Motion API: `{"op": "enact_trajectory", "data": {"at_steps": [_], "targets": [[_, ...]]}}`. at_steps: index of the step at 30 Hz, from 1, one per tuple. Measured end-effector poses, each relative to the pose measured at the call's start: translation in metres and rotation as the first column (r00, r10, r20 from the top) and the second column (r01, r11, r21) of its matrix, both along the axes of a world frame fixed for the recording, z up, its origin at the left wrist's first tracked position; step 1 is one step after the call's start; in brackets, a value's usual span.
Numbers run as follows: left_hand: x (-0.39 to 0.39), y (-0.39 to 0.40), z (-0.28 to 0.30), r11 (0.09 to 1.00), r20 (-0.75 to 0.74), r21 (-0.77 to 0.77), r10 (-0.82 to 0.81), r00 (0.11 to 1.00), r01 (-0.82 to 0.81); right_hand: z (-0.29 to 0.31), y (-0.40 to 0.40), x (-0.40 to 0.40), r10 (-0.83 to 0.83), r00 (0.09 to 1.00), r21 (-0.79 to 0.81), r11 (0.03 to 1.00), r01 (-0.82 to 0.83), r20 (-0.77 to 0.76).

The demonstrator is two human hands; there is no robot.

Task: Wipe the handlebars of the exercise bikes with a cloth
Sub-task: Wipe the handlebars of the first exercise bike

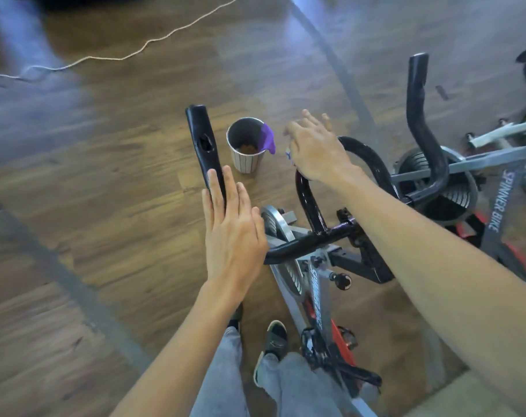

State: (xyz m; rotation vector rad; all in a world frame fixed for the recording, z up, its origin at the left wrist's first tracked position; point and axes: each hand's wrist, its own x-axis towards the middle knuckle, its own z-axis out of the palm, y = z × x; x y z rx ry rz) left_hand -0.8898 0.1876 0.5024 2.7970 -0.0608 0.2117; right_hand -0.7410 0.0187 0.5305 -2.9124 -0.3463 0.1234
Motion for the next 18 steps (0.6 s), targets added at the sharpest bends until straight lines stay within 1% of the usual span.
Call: {"op": "enact_trajectory", "data": {"at_steps": [3, 6, 9, 11, 12, 14, 16, 18], "targets": [[0.003, -0.011, 0.001, 0.999, -0.017, 0.041, -0.028, 0.999, 0.029, -0.012, -0.001, -0.021, 0.161, 0.977, -0.055, 0.986, -0.155, 0.138], [0.006, -0.018, 0.002, 0.996, -0.051, 0.087, 0.023, 0.998, -0.019, -0.019, -0.009, -0.029, 0.281, 0.931, -0.010, 0.958, -0.287, 0.231], [0.007, -0.025, 0.003, 0.992, -0.060, 0.118, 0.062, 0.996, -0.054, -0.017, -0.015, -0.026, 0.329, 0.920, -0.023, 0.943, -0.332, 0.214], [0.007, -0.042, 0.007, 0.995, -0.102, 0.088, 0.054, 0.993, -0.045, -0.019, -0.017, -0.022, 0.354, 0.910, -0.014, 0.933, -0.360, 0.216], [0.006, -0.054, 0.010, 0.999, -0.137, 0.046, 0.031, 0.990, -0.025, -0.019, -0.020, -0.019, 0.345, 0.911, 0.003, 0.935, -0.355, 0.225], [0.003, -0.080, 0.013, 1.000, -0.212, -0.026, -0.007, 0.977, 0.001, -0.014, -0.027, -0.010, 0.271, 0.941, 0.066, 0.955, -0.290, 0.203], [0.002, -0.096, 0.012, 0.999, -0.245, -0.044, 0.017, 0.969, -0.029, -0.010, -0.036, 0.000, 0.192, 0.968, 0.125, 0.969, -0.213, 0.161], [0.003, -0.100, 0.010, 0.994, -0.241, -0.066, 0.069, 0.968, -0.087, -0.010, -0.047, 0.006, 0.153, 0.976, 0.161, 0.971, -0.178, 0.158]]}}
